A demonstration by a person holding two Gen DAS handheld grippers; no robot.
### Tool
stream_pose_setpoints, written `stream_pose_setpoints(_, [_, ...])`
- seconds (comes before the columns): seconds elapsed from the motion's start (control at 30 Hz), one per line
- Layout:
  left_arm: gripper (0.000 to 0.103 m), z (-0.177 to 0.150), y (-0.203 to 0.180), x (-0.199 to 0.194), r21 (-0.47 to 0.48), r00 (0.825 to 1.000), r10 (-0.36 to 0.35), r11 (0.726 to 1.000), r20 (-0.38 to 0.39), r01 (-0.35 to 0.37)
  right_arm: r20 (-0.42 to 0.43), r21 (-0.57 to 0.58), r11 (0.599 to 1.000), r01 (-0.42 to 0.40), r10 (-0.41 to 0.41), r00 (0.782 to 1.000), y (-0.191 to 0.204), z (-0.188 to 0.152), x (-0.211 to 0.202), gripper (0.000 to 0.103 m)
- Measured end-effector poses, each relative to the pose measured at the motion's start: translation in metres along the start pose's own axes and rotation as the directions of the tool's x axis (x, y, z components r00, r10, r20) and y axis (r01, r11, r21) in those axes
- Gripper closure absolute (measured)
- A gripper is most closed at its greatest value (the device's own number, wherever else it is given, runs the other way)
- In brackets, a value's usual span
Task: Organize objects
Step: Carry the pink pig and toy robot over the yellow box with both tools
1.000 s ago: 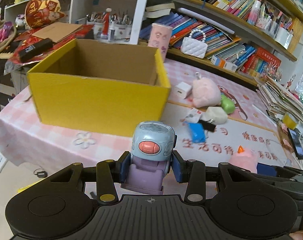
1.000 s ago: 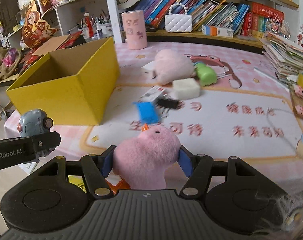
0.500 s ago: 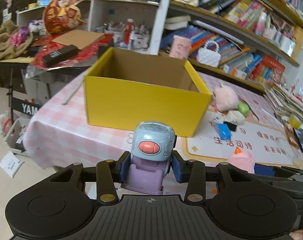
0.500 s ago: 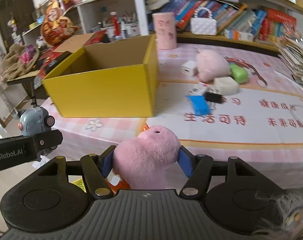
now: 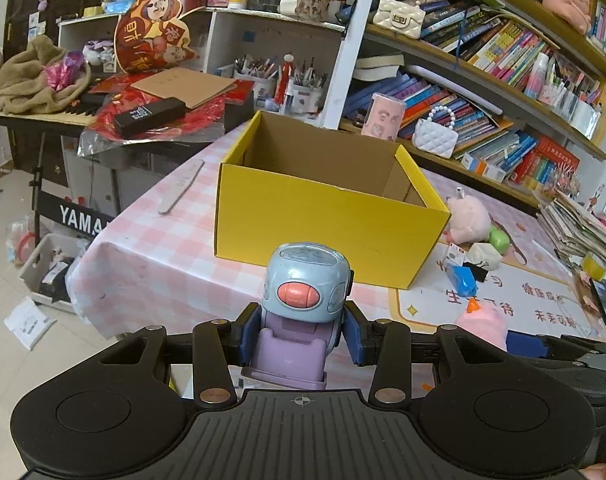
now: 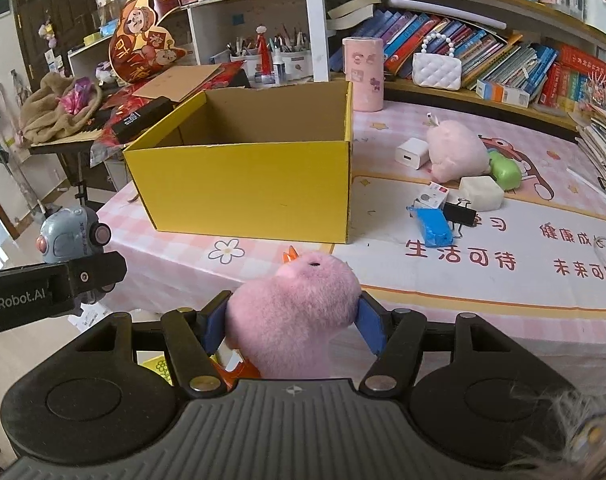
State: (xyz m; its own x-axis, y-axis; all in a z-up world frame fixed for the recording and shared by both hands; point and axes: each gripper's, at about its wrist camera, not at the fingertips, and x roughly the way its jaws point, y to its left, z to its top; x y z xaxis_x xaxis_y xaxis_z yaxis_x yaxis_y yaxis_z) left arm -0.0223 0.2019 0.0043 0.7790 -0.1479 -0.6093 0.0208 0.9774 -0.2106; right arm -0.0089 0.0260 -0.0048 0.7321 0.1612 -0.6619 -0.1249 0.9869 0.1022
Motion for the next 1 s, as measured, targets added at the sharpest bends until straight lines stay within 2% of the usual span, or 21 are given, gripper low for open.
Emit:
stream_pose_setpoints(0.53, [0.062, 0.000, -0.004, 0.016, 0.013, 0.999, -0.010, 1.000, -0.040, 0.010, -0.029, -0.001, 1.000, 0.006, -0.006, 1.000, -0.002, 0.001, 0.014, 0.040])
stream_pose_setpoints(1.0, [0.062, 0.026, 0.005, 0.030, 0.015, 0.999, 0.033, 0.999, -0.005, -0.033, -0.017, -0.029, 0.999, -0.046, 0.046, 0.999, 0.007, 0.036, 0.044, 0.040])
